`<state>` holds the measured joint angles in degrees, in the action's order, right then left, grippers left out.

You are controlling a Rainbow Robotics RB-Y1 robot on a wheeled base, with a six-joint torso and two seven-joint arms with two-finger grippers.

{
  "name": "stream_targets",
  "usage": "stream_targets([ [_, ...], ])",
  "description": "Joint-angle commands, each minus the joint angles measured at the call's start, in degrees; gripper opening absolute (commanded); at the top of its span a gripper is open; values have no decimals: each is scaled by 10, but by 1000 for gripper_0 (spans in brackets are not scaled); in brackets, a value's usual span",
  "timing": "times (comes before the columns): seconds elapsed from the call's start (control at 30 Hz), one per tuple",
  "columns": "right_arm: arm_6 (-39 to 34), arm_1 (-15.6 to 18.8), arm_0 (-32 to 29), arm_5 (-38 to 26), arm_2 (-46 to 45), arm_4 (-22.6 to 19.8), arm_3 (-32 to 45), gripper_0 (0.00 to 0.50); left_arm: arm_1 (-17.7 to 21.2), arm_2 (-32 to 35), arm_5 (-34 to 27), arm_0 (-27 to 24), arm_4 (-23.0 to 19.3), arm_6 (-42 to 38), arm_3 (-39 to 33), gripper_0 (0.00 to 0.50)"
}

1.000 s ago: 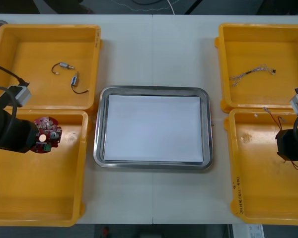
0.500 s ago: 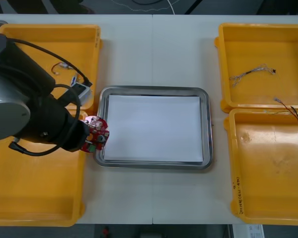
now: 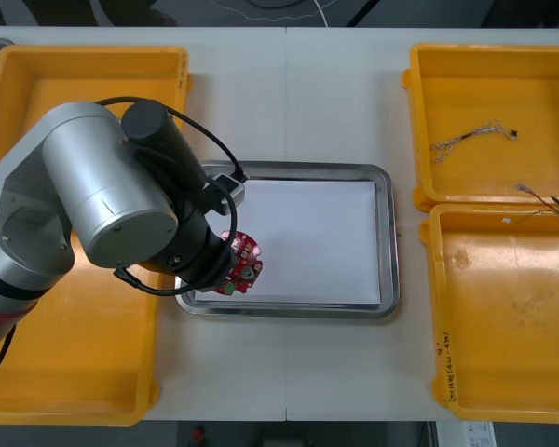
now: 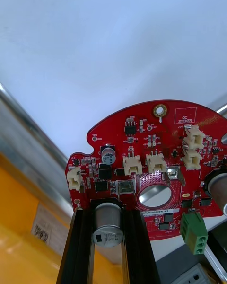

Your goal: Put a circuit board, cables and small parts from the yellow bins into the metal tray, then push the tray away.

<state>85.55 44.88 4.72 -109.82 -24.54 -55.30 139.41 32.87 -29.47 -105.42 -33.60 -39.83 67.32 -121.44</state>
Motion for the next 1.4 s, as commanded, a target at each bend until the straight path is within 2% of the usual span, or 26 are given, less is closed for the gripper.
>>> stream_targets([
  [0.03,1,21,9,-2,-8,-10,19,0,-10,-33,49,-22,11,-51,32,1],
  [0.3,5,22,17,-2,12,-7,19,0,-2,-74,98,-30,35,-52,76,3],
  [0.57,15,23,28,-2,58,34,26,0,-2,-82,134,-31,42,-48,119,1],
  [0.77,21,23,32,-2,61,23,28,0,1,-81,134,-31,50,-47,121,1],
  [0.87,25,23,31,-2,60,19,28,0,4,-81,134,-31,54,-47,122,18],
  [0.9,27,23,31,-2,60,18,28,0,5,-81,134,-31,54,-47,122,119],
  [0.97,28,24,31,-2,60,16,28,0,7,-81,134,-31,55,-49,121,277],
  [1.0,29,23,31,-2,60,16,28,0,8,-81,134,-31,55,-50,121,313],
  [1.07,30,23,31,-2,60,16,28,0,10,-81,133,-30,55,-52,122,463],
  [1.13,33,23,29,-2,60,14,28,0,11,-81,133,-30,55,-54,122,498],
  [1.4,35,23,27,-2,61,12,28,0,14,-60,109,-31,50,-60,105,500],
])
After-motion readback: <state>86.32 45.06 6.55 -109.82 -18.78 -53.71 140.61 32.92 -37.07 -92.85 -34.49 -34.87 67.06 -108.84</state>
